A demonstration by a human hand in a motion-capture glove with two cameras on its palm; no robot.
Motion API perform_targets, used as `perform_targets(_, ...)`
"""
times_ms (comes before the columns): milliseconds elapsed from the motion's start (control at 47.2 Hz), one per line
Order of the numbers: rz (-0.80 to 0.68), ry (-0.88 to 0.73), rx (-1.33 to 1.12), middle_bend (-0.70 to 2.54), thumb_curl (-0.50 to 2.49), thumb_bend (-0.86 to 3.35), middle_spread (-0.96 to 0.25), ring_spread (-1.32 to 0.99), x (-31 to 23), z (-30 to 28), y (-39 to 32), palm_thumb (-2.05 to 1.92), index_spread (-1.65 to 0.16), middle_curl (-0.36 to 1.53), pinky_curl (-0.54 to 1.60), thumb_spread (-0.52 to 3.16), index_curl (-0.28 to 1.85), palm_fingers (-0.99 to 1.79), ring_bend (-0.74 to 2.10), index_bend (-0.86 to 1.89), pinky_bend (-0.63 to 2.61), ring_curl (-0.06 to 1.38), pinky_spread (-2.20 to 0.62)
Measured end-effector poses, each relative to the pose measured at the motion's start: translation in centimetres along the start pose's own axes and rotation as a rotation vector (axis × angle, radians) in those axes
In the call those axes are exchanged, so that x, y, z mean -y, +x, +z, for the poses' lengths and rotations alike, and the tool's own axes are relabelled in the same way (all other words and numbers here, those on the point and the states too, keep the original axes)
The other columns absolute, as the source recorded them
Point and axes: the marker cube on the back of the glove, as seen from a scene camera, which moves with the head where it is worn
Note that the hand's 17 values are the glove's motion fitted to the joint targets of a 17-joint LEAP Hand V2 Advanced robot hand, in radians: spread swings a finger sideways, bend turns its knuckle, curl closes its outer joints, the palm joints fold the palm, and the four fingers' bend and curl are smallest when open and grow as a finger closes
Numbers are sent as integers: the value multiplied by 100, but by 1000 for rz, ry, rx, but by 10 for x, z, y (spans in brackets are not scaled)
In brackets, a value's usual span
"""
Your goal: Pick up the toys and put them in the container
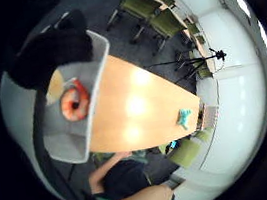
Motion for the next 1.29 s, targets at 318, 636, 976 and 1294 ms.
perform_targets(318, 237, 63, -95, 23, 40, -6, -2, -10, -87, -17, 222, -6, -30, 52, 37, 110, 27, -9, 56, 11, 112, 34, -8)
perform_targets(636, 477, 48, -86, 23, 31, -5, -7, -15, -190, -6, 403, -5, -32, 49, 34, 111, 26, -5, 51, 14, 102, 32, -8)
perform_targets(976, 593, -59, -15, 24, 26, -5, -8, -19, -265, 66, 529, -5, -33, 48, 32, 111, 26, -4, 47, 14, 93, 31, -9)
perform_targets(1294, 723, -141, -5, 19, 24, -5, -9, -17, -300, 194, 572, -5, -33, 45, 33, 109, 24, -9, 45, 11, 95, 30, -8)
